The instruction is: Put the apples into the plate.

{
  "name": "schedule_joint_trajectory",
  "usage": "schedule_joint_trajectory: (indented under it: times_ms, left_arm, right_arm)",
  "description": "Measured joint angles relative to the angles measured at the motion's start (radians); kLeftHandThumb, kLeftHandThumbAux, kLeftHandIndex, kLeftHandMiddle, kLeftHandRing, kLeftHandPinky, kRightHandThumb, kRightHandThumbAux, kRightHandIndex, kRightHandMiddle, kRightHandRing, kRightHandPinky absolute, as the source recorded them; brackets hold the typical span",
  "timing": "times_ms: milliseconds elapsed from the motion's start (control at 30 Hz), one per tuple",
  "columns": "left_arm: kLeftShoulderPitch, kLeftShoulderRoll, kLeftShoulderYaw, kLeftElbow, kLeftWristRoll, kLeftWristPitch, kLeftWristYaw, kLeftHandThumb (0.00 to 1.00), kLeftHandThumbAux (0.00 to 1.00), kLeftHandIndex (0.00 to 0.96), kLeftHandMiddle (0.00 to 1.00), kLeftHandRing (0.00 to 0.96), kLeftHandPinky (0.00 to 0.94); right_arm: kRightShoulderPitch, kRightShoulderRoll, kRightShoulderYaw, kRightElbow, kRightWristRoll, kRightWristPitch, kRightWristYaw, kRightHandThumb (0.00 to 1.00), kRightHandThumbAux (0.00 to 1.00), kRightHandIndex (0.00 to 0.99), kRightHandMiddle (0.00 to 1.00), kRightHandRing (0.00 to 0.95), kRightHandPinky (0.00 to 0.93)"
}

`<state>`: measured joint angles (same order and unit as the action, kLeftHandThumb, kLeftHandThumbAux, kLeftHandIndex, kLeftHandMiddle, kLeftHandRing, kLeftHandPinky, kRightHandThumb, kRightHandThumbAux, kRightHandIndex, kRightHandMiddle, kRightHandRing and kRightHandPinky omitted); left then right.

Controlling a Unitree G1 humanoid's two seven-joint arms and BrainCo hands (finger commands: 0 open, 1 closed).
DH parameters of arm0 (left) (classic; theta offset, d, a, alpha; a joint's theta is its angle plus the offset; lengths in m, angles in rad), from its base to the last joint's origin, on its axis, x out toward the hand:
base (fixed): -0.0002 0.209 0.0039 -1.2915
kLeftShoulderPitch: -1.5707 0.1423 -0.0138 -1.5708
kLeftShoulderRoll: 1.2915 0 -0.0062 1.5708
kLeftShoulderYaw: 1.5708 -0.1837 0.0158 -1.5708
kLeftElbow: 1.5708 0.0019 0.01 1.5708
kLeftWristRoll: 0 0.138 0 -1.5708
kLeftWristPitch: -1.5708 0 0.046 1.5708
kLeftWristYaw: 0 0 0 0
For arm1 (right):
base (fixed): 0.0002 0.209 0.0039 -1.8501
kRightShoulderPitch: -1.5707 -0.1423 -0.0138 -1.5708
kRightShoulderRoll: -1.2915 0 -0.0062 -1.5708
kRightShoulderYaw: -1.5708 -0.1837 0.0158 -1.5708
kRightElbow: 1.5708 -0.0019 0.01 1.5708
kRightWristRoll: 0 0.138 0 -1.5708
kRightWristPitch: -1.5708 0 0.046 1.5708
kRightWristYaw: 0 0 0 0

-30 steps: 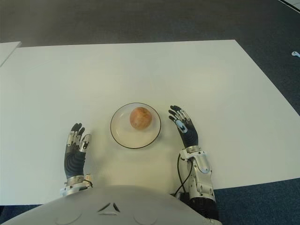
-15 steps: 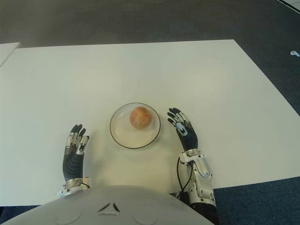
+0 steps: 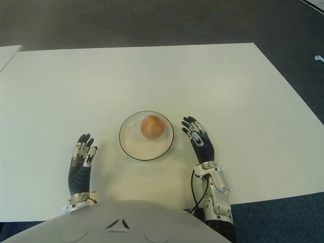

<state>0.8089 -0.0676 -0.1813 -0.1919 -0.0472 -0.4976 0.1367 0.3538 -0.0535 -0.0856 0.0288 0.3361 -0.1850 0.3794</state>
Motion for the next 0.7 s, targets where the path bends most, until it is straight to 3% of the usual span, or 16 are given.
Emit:
schedule_joint_trajectory:
  times_ms: [167,367,700]
  left_arm:
    - [0.0,0.015,-0.004,-0.009,0.022,0.014,-0.02,0.14,0.41,0.028,0.0,0.0,0.0]
    - [-0.004,0.044,-0.017,-0.05,0.03,0.062,-0.063,0.107,0.399,0.016,0.0,0.0,0.0]
    - [-0.073,0.08,0.048,-0.031,-0.03,0.136,-0.116,0.106,0.426,0.02,0.001,0.0,0.0]
  right_arm:
    - [0.004,0.001,0.006,-0.004,0.0,0.001,-0.005,0.158,0.486,0.135,0.143,0.095,0.089]
    - [0.018,0.015,0.017,-0.022,-0.011,0.001,-0.031,0.138,0.497,0.083,0.045,0.012,0.007]
    - [0.072,0.04,0.058,-0.081,-0.058,0.0,-0.087,0.13,0.51,0.017,0.001,0.0,0.0]
